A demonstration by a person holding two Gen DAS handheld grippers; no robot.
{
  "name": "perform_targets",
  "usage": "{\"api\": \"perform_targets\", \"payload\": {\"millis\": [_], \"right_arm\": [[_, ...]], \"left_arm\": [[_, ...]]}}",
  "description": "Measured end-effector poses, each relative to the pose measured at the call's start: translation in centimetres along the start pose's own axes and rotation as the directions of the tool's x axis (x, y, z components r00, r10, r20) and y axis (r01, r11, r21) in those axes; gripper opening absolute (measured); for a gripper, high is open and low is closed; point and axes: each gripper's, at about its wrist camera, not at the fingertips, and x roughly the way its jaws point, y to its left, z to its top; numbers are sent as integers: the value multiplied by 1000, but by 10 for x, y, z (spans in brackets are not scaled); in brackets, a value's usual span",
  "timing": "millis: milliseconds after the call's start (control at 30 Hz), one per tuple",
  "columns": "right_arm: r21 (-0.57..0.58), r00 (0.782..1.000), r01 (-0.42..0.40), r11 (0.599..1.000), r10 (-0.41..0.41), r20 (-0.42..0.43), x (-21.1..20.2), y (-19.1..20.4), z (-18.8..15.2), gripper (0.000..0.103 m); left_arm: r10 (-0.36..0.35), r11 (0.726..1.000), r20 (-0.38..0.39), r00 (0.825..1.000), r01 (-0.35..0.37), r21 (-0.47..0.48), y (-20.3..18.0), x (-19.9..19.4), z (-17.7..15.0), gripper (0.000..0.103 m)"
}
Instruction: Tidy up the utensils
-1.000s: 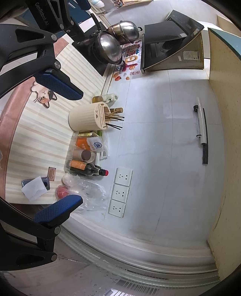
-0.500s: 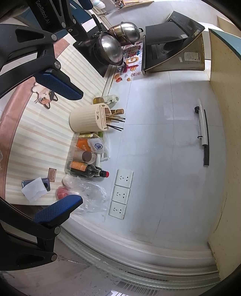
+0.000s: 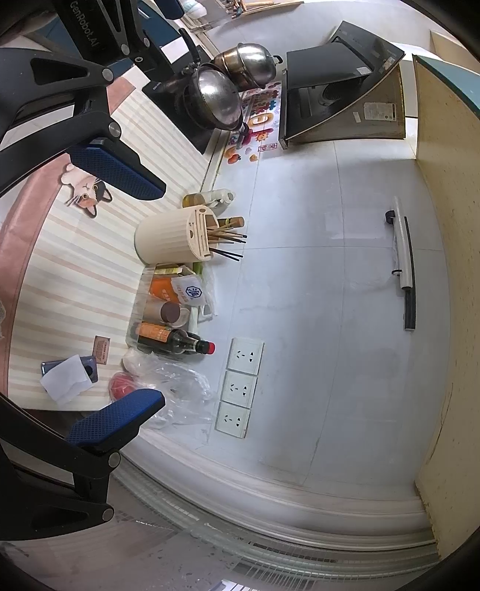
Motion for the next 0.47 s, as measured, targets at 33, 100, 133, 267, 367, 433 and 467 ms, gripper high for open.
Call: {"api": "perform_targets", "payload": {"millis": [33, 100, 133, 267, 367, 433, 467], "right_arm": [[0, 1000, 1, 1000, -1, 1, 1, 0, 2, 103], [1, 1000, 1, 1000, -1, 3, 1, -1, 3, 103], [1, 1000, 1, 1000, -1, 4, 1, -1, 4, 103], [0, 1000, 1, 1000, -1, 5, 1, -1, 5, 103], [2, 1000, -2, 1000, 2, 3, 1, -1, 5, 103], [2, 1000, -2, 1000, 2, 3, 2, -1, 6, 103], [3, 1000, -4, 1000, 4, 3, 2, -1, 6, 103]], "left_arm": [[-1, 1000, -1, 1000, 1, -2, 1, 0, -1, 103], [0, 1000, -1, 1000, 0, -1, 0, 0, -2, 103], [1, 1000, 0, 1000, -1, -2, 0, 0, -1, 103], [0, 1000, 0, 1000, 0, -1, 1, 0, -2, 103], [1, 1000, 2, 1000, -1, -2, 0, 0, -1, 103], [0, 1000, 1, 1000, 0, -2, -1, 1, 4, 103], [-3, 1000, 0, 1000, 3, -1, -1, 1, 6, 103]]}}
